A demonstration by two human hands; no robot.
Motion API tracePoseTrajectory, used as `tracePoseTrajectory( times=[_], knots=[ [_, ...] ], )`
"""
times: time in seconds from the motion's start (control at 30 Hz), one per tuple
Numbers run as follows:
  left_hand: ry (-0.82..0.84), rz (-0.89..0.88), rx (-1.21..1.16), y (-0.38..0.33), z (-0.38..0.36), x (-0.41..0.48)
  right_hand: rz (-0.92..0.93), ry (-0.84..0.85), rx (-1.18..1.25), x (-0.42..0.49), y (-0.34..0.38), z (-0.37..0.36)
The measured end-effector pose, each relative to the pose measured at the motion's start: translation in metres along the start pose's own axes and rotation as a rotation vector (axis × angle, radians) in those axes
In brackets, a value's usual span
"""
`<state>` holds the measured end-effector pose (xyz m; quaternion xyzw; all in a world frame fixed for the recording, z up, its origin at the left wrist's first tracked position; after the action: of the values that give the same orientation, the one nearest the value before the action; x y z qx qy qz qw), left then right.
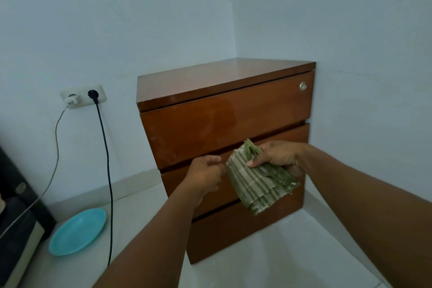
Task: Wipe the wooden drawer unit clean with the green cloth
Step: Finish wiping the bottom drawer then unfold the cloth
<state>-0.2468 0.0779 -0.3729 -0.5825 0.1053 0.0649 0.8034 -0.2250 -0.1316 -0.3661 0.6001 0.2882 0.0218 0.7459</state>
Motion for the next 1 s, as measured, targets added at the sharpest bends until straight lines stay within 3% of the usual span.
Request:
tracePoseTrajectory(
  times=[0.2, 0.57, 0.7, 1.0],
  knots=[
    [0.132, 0.015, -0.002, 0.005, -0.003, 0.002, 0.006, 0.054, -0.026, -0.016, 0.014, 0.022],
    [0.102, -0.151, -0.009, -0.041, -0.006, 0.007, 0.028, -0.131, -0.277, -0.032, 0.047, 0.065],
    [0.126, -0.127, -0.003, -0.101, 0.000, 0.001, -0.040, -0.155, -0.320, -0.057, 0.103, 0.087],
    [0.114, -0.068, 0.033, -0.312, 0.032, -0.020, -0.112, -0.185, -0.267, -0.134, 0.274, 0.147]
  ],
)
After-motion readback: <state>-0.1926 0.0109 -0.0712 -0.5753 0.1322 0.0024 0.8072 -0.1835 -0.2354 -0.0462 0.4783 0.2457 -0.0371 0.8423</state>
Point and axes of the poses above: each hand's wrist, its own x-axis towards the middle knuckle, its own z-axis out of the back of the hand, y = z × x, the point moved 1 cm from there along x, towards the middle knuckle
